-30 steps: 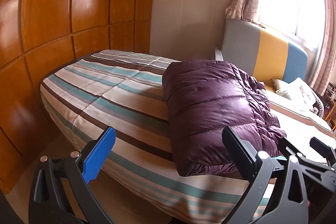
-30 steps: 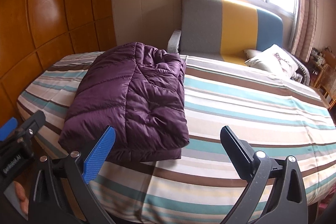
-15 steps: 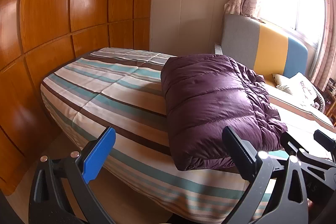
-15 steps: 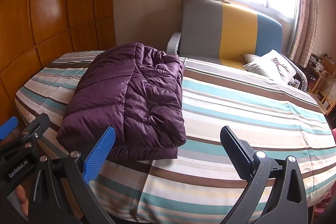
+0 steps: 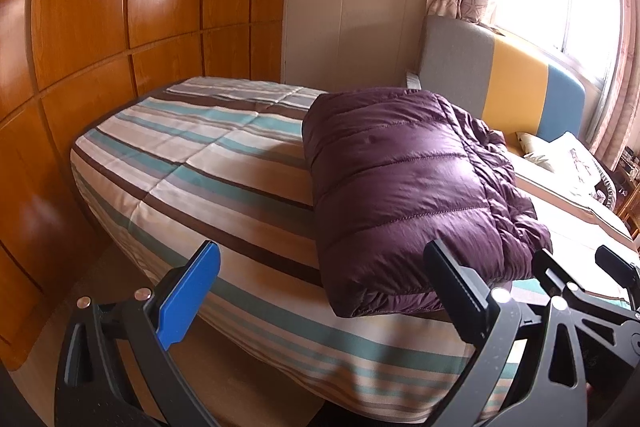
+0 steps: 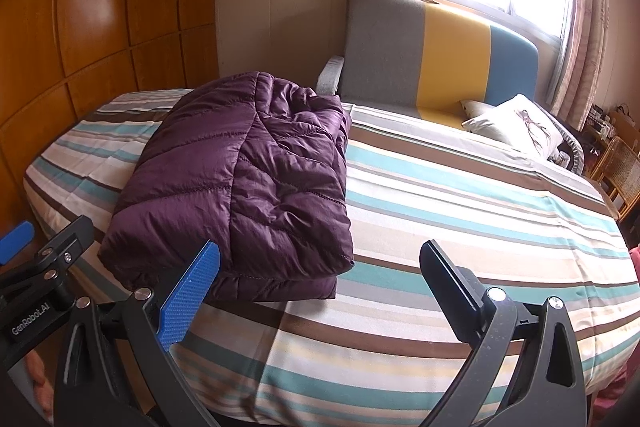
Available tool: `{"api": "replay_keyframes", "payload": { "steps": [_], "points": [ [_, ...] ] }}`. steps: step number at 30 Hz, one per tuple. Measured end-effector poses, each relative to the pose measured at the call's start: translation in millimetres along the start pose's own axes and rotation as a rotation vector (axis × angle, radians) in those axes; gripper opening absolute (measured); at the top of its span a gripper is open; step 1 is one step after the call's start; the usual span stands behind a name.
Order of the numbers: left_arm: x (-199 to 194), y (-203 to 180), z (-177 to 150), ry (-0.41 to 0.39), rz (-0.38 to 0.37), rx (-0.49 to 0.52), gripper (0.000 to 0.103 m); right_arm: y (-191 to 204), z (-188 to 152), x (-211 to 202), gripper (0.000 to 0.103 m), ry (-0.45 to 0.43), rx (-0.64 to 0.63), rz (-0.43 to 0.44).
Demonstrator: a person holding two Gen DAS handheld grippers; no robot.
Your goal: Fold large clothes
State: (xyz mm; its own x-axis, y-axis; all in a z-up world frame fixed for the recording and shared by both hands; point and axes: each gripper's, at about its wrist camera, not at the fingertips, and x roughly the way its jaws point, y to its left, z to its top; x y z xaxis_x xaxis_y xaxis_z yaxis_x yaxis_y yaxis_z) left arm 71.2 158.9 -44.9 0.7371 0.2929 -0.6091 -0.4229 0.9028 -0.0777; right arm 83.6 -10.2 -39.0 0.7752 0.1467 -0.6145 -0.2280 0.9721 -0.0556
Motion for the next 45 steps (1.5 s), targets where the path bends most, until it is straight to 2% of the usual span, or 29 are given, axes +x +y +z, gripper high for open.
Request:
{"api": "replay_keyframes", "payload": {
  "steps": [25,45],
  "points": [
    [-14.3,-10.4,0.3,-0.034,-0.030,0.027,0.101,-2.9,-5.4,0.9,0.100,-0.016,0.018,0.014],
    [-15.4,-9.0,1.4,-0.040,-0.019,0.013,0.101,-6.9,-5.3,-2.5,0.100,-0.024,0.016,0.005]
  ]
}}
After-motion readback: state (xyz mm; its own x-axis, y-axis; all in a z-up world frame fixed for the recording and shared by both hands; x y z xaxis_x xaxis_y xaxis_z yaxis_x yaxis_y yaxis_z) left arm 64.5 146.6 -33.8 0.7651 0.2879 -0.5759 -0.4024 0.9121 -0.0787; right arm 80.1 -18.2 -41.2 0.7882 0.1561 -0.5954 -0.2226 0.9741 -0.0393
